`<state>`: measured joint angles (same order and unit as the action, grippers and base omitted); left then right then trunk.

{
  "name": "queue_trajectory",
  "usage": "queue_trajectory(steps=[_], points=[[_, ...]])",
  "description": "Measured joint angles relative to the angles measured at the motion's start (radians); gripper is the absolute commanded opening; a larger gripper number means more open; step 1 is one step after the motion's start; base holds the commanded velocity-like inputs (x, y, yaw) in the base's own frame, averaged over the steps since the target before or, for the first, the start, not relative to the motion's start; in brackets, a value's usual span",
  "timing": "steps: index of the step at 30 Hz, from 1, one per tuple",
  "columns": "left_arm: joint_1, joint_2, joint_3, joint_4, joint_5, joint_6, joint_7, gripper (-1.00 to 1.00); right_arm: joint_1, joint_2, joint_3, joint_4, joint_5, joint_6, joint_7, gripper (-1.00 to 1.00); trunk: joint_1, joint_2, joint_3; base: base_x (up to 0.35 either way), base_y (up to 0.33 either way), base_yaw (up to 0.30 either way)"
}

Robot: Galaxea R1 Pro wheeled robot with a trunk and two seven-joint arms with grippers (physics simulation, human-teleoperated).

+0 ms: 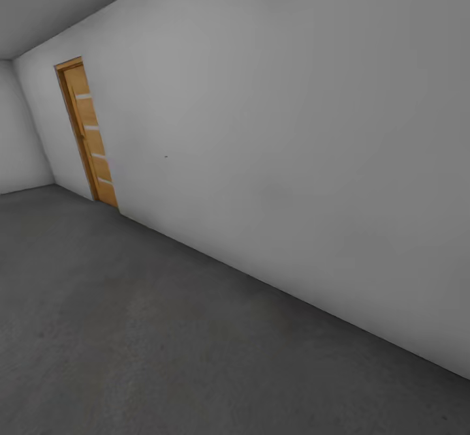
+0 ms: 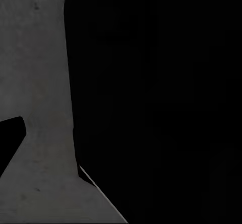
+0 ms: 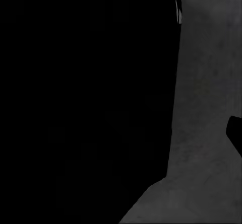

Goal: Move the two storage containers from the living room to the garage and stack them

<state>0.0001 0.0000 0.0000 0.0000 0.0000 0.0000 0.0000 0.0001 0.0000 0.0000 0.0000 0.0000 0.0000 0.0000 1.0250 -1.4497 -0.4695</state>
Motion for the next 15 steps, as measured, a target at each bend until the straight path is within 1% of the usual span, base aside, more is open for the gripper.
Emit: queue_trajectory(steps=[2,7,14,15], points=[[0.007,-0.011,0.001,0.001,0.005,0.009,-0.002,1.00,-0.011,0.011,0.004,-0.011,0.002,-0.005,-0.002,1.00,0.000,0.000,0.000,0.000,0.000,0.000],[0.006,-0.039,0.000,0.013,-0.002,0.002,-0.003,1.00,-0.040,0.039,0.000,-0.007,0.000,0.005,-0.002,1.00,0.000,0.000,0.000,0.000,0.000,0.000],[0.006,-0.078,0.000,0.009,-0.002,-0.030,-0.003,1.00,-0.080,0.041,-0.002,-0.006,-0.001,0.003,-0.001,1.00,0.000,0.000,0.000,0.000,0.000,0.000],[0.006,-0.080,-0.001,0.004,-0.001,-0.031,-0.001,1.00,-0.085,0.041,0.000,-0.006,0.000,-0.002,-0.001,1.00,0.000,0.000,0.000,0.000,0.000,0.000]])
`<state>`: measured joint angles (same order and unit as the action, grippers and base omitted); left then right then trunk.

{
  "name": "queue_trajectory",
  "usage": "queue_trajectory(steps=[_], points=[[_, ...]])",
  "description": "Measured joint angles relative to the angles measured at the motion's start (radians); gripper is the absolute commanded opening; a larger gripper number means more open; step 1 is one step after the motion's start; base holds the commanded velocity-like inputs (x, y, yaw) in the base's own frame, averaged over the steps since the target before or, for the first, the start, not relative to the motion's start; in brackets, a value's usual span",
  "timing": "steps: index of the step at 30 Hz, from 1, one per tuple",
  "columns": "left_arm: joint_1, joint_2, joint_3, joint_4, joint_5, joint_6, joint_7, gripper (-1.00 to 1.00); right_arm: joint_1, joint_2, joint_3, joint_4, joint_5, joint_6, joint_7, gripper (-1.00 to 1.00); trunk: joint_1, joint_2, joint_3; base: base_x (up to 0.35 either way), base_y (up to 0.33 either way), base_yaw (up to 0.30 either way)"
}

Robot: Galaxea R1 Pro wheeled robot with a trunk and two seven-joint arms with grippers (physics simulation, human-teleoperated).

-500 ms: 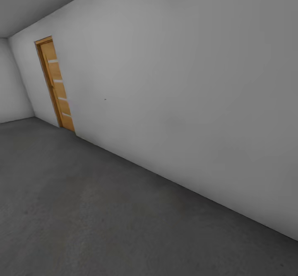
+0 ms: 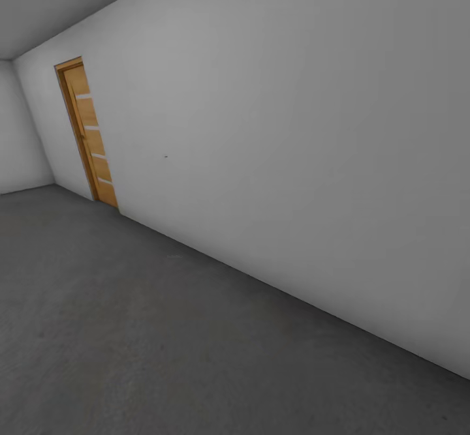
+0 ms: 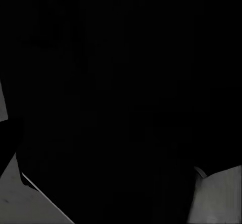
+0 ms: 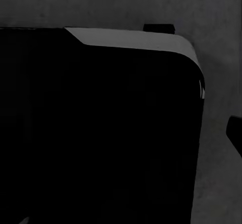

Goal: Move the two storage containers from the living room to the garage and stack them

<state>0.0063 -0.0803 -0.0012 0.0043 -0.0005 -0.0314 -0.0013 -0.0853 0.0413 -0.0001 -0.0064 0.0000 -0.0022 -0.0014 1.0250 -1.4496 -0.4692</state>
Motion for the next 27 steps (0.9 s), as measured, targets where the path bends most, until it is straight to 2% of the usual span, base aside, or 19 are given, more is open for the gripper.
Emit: queue_trajectory(steps=[11,14,17,18,19,20,21,22,27], points=[[-0.001,-0.007,-0.002,-0.060,-0.002,0.024,0.004,1.00,-0.001,-0.016,0.000,-0.051,0.005,-0.058,0.007,1.00,0.000,0.000,0.000,0.000,0.000,0.000],[-0.003,0.003,0.001,-0.076,-0.003,0.039,0.007,1.00,-0.011,-0.033,-0.002,-0.068,0.008,-0.075,0.009,1.00,0.000,0.000,0.000,0.000,0.000,0.000],[-0.008,0.020,0.017,-0.094,-0.003,0.055,0.006,1.00,-0.028,-0.049,-0.002,-0.085,0.010,-0.058,0.011,1.00,0.000,0.000,0.000,0.000,0.000,0.000],[-0.009,0.032,0.057,-0.185,-0.003,0.252,0.004,1.00,-0.060,-0.092,-0.002,-0.168,0.012,0.107,0.011,1.00,0.000,0.000,0.000,0.000,0.000,0.000],[-0.010,0.035,0.069,-0.324,-0.003,0.268,0.003,1.00,-0.076,-0.107,0.000,-0.348,0.012,0.124,0.011,1.00,0.000,0.000,0.000,0.000,0.000,0.000],[-0.010,0.036,0.078,-0.517,-0.003,0.273,0.004,1.00,-0.084,-0.116,0.001,-0.546,0.014,0.125,0.010,1.00,0.000,0.000,0.001,0.000,0.000,0.000],[-0.011,0.038,0.087,-0.746,-0.004,0.274,0.004,1.00,-0.084,-0.126,-0.001,-0.561,0.017,0.111,0.010,1.00,0.000,0.000,0.001,0.000,0.000,0.000],[-0.011,0.037,0.092,-0.804,-0.004,0.276,0.006,1.00,-0.086,-0.132,-0.002,-0.562,0.020,0.093,0.009,1.00,0.000,0.000,0.001,0.000,0.000,0.000],[-0.011,0.036,0.095,-0.806,-0.007,0.282,0.004,1.00,-0.088,-0.136,-0.005,-0.563,0.014,0.080,0.013,1.00,0.000,0.000,0.000,0.000,0.000,0.000]])
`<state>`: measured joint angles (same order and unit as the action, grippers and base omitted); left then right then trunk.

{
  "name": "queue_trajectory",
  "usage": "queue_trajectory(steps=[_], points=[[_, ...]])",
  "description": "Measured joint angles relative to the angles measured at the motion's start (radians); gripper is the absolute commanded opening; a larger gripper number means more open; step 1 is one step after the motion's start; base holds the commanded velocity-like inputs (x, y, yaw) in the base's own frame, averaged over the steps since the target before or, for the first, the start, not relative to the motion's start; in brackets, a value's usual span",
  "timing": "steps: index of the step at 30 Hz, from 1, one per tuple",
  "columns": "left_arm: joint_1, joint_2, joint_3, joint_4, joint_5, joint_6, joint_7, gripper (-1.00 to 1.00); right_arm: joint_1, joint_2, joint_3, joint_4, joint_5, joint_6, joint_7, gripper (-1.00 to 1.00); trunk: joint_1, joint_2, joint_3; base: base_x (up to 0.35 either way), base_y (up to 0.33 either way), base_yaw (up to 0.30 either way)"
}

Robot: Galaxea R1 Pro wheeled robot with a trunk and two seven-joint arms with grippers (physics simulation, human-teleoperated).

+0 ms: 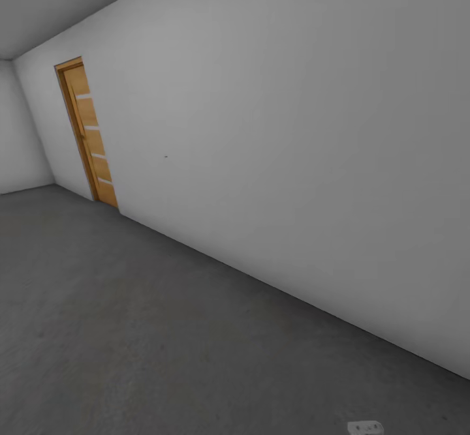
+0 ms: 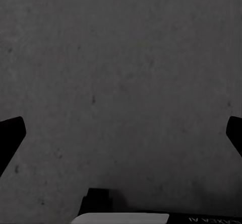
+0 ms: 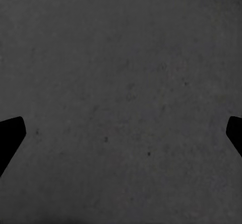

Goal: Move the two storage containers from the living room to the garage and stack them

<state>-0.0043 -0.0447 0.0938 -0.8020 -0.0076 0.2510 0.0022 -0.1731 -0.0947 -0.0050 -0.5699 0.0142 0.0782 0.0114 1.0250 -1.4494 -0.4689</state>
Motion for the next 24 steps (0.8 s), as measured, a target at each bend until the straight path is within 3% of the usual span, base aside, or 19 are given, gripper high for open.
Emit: queue_trajectory(steps=[12,16,24], points=[[0.000,0.002,0.001,0.011,-0.002,-0.004,0.002,1.00,0.000,0.003,0.004,0.005,-0.002,-0.002,0.001,1.00,0.000,0.000,0.000,0.000,0.000,0.006],[0.000,-0.010,-0.002,0.021,-0.002,-0.008,0.002,1.00,0.000,0.004,0.005,0.007,0.000,-0.002,0.000,1.00,0.000,0.000,0.000,0.000,0.000,0.219],[0.000,-0.008,-0.001,0.023,0.000,-0.008,0.002,1.00,0.000,0.007,0.006,0.008,0.001,-0.002,-0.001,1.00,0.000,0.000,0.000,0.000,0.000,0.287]])
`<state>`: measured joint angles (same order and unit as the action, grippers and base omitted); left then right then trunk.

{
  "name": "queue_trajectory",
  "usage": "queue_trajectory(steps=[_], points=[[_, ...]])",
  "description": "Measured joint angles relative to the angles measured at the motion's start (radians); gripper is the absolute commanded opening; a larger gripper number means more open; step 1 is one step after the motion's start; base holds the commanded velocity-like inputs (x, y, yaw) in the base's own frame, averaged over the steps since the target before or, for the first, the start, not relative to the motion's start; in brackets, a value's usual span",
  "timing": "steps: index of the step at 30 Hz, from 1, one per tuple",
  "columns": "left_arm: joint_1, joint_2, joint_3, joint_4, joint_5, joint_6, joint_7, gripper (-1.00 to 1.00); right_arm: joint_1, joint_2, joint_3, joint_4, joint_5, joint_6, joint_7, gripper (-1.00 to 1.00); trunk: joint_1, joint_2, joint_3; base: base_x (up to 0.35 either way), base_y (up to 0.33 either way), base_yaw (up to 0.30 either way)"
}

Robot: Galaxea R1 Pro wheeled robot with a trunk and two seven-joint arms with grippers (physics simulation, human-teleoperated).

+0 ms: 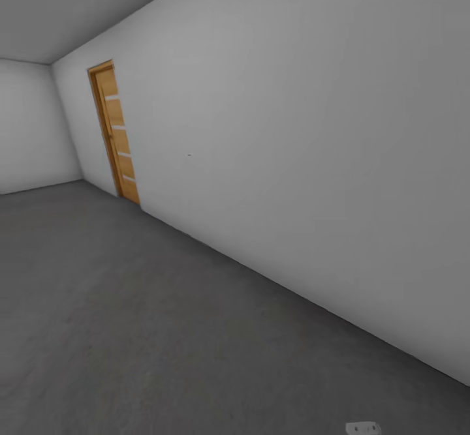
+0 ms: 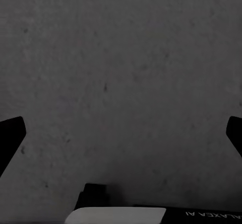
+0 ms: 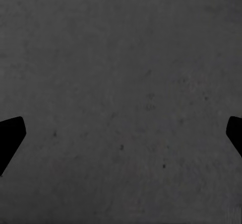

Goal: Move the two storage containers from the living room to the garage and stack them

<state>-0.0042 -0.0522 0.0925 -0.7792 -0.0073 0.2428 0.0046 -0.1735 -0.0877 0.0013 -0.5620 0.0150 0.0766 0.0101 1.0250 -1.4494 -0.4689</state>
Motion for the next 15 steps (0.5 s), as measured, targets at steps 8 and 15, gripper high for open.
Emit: queue_trajectory(steps=[8,15], points=[[0.000,0.000,0.002,0.000,-0.002,-0.001,0.002,1.00,0.000,-0.001,0.000,0.000,0.000,0.000,0.000,1.00,0.000,0.000,0.000,0.000,0.000,0.297],[0.000,0.005,0.003,0.000,0.001,0.000,0.001,1.00,0.000,0.000,0.000,0.000,0.000,0.000,-0.001,1.00,-0.001,0.000,0.000,0.180,0.059,0.298]])
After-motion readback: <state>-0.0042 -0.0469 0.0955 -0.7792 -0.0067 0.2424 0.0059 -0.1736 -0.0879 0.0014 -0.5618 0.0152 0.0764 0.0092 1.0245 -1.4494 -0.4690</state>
